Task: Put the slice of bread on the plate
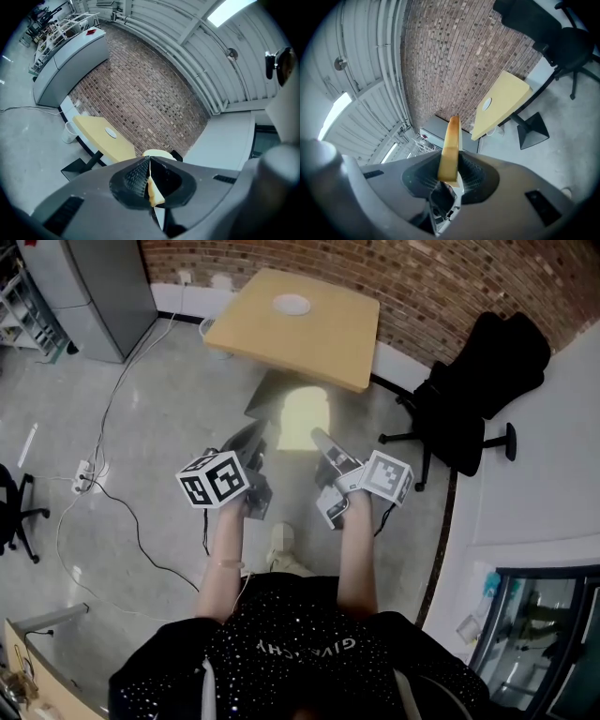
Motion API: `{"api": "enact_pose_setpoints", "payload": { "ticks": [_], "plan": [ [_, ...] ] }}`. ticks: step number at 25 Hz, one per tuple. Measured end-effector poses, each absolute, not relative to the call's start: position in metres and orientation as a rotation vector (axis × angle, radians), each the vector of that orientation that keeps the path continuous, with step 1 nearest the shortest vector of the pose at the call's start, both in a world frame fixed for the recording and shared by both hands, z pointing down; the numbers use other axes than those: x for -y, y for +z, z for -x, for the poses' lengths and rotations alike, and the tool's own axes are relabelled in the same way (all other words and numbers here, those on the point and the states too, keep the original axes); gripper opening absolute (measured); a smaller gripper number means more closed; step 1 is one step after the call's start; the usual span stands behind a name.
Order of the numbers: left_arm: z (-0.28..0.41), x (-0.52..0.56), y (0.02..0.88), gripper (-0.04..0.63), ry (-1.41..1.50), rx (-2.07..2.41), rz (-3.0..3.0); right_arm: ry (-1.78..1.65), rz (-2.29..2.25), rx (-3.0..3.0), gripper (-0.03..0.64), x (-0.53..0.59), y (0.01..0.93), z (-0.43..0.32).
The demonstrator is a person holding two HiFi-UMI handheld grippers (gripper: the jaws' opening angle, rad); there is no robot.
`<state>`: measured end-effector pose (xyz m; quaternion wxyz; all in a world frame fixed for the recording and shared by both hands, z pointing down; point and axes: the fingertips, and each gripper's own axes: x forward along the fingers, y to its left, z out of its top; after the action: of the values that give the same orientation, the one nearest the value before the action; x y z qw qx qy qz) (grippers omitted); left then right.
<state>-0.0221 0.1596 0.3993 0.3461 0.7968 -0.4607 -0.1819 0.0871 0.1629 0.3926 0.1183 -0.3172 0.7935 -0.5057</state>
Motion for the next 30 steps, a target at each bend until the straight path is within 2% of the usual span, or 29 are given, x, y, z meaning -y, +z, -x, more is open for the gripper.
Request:
{"api": "enact_pose_setpoints", "payload": {
  "ticks": [20, 30],
  "plan": [
    [-0.008, -0.038, 0.401, 0.012, -0.484, 1.25, -2.057, -1.441, 0.938, -2.365, 0.1, -0.033, 0.39, -0.124],
    [0.054, -0.019, 0.41, 0.011, -0.483, 1.418, -1.983, -1.52, 0.83, -2.403, 0.1, -0.038, 0.406, -0.047]
  ]
}}
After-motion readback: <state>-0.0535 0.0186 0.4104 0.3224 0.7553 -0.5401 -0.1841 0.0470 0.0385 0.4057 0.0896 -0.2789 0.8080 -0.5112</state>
